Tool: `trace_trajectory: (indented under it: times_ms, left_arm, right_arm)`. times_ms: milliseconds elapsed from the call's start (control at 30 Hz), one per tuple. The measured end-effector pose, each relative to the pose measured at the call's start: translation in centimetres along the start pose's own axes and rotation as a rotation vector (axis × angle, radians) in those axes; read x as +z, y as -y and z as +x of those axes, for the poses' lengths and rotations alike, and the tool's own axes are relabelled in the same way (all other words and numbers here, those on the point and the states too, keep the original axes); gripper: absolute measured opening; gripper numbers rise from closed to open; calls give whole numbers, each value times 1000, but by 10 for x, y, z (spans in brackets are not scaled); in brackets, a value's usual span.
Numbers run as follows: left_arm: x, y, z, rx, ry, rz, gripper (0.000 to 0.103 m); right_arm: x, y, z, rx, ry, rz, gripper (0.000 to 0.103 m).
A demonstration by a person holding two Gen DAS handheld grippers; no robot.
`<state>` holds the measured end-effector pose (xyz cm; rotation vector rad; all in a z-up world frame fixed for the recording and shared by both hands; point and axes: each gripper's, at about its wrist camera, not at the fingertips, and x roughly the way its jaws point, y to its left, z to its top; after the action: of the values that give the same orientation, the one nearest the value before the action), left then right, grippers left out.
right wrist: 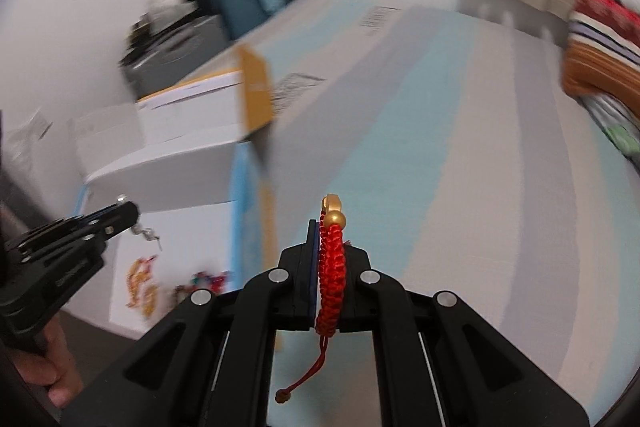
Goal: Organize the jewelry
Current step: 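Carry the pearl strand and red cord bracelet into the white box and open both tools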
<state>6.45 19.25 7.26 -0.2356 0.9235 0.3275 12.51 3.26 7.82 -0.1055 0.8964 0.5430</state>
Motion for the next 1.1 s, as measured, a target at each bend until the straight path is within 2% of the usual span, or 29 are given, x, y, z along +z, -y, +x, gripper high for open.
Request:
trace_trajectory:
  times_ms: [167,333,567,900,933,967,1000,1033,1067,1100]
  left_arm:
    - [-21,-61,7,59,-36,-88,10]
    - [-40,-105,19,99,-86,-131,10]
    - [-51,-130,31,138,-115,-139,10]
    - [-61,-145,54,139,-168,-160,12]
    - [-61,-147,55,137,-170,-169,13]
    - [-62,-149,55,136,-164,-178,13]
    - [-63,-149,55,136,-164,-180,13]
    - [-64,-149,55,136,-164,-180,15]
    - [-64,-148,54,138,-164,-179,25]
    - [-64,-148,52,138,-154,-181,40]
  right_arm:
    - [-13,-69,23,76,-49,-127,4]
    - [-27,-110,57,80,-129,-190,4]
    - [-37,-132,86,63,-209,-207,4]
    - [-46,-133,109,54,-272,-204,8]
    - [-47,-133,109,55,-268,-206,11]
    - [-46,-133,108,54,-262,-208,24]
    - [-46,-132,104,54,-243,-205,47]
    - [-46,-132,101,52,-226,-202,57]
    - [-45,-132,97,48,-203,-202,66]
    - [-44,-132,93,43,-187,-209,66]
